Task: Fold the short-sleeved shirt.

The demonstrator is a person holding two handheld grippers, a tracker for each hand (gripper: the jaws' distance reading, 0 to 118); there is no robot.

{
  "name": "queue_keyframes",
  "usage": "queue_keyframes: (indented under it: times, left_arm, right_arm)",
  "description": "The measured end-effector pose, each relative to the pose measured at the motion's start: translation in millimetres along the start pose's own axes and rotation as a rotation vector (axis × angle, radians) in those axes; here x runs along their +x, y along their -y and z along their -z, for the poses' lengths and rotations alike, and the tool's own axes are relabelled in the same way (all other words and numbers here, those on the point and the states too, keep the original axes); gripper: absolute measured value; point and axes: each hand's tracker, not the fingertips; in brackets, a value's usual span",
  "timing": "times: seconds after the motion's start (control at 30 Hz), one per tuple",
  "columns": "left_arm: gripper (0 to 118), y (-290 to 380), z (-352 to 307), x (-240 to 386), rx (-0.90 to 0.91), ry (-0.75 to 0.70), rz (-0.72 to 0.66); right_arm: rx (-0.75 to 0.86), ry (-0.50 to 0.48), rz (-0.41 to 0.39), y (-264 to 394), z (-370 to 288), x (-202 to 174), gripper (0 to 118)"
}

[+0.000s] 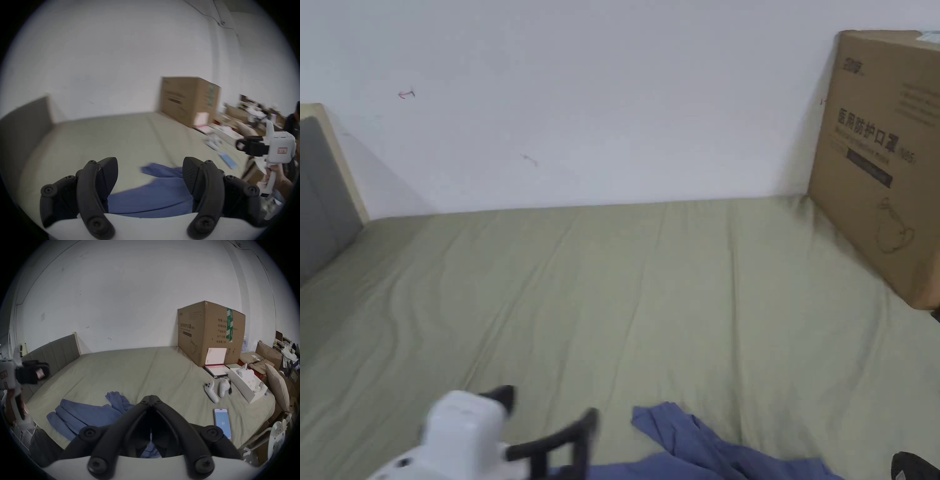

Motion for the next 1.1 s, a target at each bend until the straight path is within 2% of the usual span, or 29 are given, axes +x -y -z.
queue_keyframes:
  times: [0.03,0.13,0.17,0.5,0.7,0.83,0.87,0.93,0.97,1.1]
  left_arm:
    - [74,-2,-16,-10,0.028,-0.059,-0.009]
    - [15,-1,-50,-23,0.047,-0.203,0.043]
    - [0,0,-58,-24,0.036,-0.231,0.072]
    - [0,7,-93,-33,0.027,-0.284,0.022]
    - [0,9,-78,-48,-0.022,-0.209,-0.06]
    - [1,23,-35,-75,-0.159,-0.102,-0.156]
    - [18,31,-19,-87,-0.187,-0.057,-0.203]
    - [64,45,20,-108,-0.3,-0.026,-0.286]
    - [78,55,42,-119,-0.367,-0.036,-0.301]
    - [77,98,118,-148,-0.57,-0.109,-0.313]
  right_arm:
    - [0.007,-0.005,-0.009,-3,1,-2,0]
    - [0.026,-0.02,-0.029,-6,1,-10,0]
    - [0.036,-0.032,-0.029,-7,0,-12,0]
    - [0.086,-0.068,-0.065,-14,-6,-36,0]
    - [0.067,-0.069,-0.063,-14,-5,-39,0]
    - [0.046,-0.067,-0.047,-8,-6,-35,0]
    - [0.038,-0.065,-0.045,-6,-6,-34,0]
    - [0.02,-0.056,-0.043,-2,-7,-31,0]
    - [0.012,-0.052,-0.041,0,-7,-29,0]
    - [-0.022,-0.023,-0.028,7,-10,-21,0]
